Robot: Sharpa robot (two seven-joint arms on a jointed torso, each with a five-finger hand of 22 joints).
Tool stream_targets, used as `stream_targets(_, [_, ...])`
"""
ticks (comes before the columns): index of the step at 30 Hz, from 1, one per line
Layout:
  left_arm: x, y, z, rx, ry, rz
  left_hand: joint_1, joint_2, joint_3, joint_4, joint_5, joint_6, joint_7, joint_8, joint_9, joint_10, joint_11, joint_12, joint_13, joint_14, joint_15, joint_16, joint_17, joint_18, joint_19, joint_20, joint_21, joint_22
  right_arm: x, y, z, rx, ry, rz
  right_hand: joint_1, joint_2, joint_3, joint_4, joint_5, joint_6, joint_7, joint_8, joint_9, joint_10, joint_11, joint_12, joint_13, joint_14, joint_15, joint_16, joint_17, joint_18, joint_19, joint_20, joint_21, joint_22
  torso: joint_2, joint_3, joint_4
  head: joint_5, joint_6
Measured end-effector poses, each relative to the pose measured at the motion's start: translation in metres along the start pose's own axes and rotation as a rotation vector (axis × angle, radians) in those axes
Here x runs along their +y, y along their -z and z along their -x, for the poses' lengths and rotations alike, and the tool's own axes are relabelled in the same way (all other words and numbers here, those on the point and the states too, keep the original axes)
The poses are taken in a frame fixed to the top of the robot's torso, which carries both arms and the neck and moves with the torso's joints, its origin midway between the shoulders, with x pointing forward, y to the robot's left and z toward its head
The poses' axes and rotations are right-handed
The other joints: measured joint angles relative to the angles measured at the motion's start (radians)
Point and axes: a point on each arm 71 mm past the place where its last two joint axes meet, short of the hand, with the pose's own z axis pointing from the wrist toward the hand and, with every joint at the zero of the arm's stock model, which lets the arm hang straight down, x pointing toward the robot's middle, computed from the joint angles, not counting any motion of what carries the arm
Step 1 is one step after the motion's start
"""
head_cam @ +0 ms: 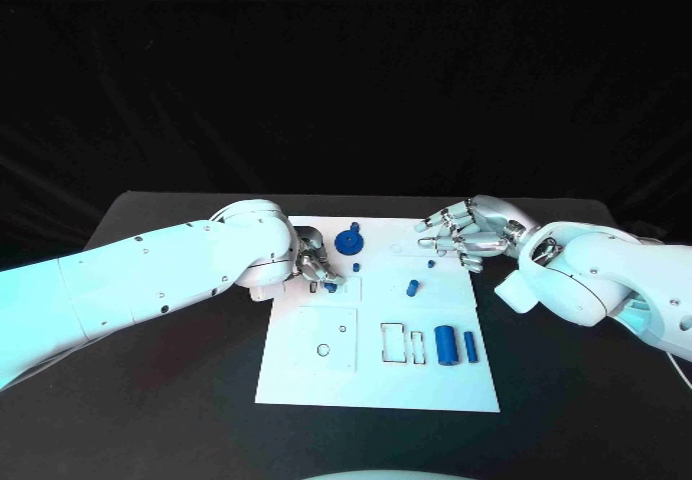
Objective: Assemble the parts on the task board
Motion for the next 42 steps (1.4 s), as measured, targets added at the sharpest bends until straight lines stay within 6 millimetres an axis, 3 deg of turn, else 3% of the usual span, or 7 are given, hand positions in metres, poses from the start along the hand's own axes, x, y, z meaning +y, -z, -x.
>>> stream_targets(42, [-0.0012,0.0,0.0025,0.001,-0.077,0.002,-0.018,-0.015,0.021,-0.002,0.001,0.002,-0.005,-0.003,0.004,0.003,-0.003,0.005,0.001,0.0,0.0,0.0,0.0,0.0,0.0,0.0,0.003,0.0,-0.0012,-0.0002,-0.0008,0.022,-0.015,-0.004,0.0,0.0,-0.003,0.003,-0.008,-0.007,0.0,0.004,0.001,0.0,0.0,0.004,-0.001,0.0,0.0,-0.004,-0.002,0.0,0.0,0.0,0.0,-0.003,0.0,0.0007,-0.0002,0.005,-0.012])
